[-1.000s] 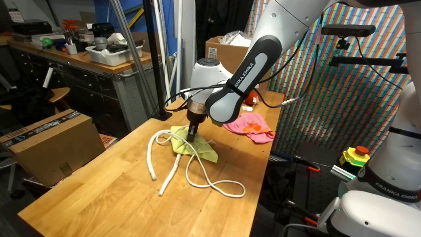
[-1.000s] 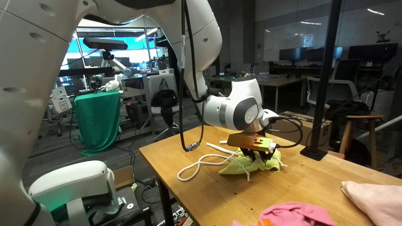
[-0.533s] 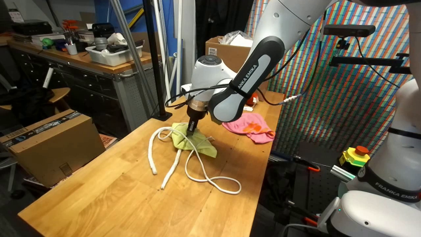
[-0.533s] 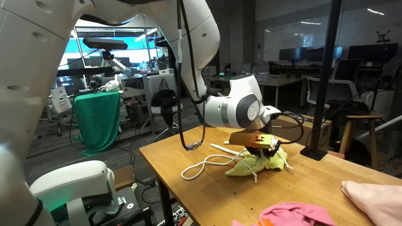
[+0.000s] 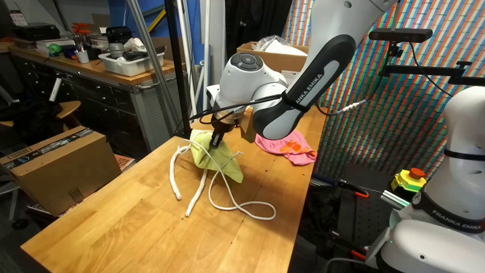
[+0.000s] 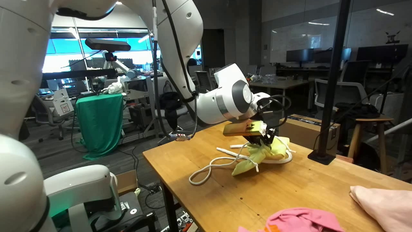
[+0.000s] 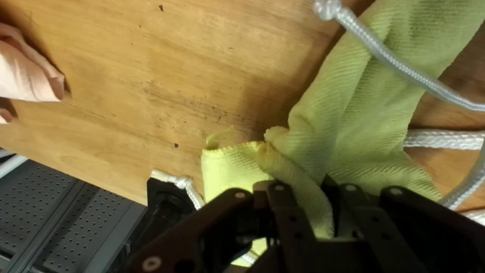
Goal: Pick up the clothes from the table and put them around the table.
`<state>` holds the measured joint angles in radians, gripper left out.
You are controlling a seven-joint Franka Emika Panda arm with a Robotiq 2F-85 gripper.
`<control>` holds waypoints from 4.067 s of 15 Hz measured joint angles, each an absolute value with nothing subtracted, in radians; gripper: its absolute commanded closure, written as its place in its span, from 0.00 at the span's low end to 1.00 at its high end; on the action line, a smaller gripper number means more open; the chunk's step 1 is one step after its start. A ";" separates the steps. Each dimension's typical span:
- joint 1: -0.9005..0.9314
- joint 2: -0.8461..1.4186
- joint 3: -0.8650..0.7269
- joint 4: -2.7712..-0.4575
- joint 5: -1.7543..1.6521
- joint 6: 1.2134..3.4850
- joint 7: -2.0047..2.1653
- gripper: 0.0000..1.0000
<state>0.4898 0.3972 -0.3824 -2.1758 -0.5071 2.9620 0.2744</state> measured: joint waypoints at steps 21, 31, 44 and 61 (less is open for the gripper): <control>1.168 0.265 -1.058 -2.166 -1.281 2.662 1.221 0.96; 0.855 0.199 -0.511 -2.220 -1.386 2.067 1.319 0.96; 0.203 0.125 0.007 -2.248 -1.218 2.307 0.951 0.96; 0.034 0.131 0.030 -2.292 -0.291 2.580 0.146 0.96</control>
<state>0.0341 0.1310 0.0301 -2.2919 -0.2915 2.5800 0.1465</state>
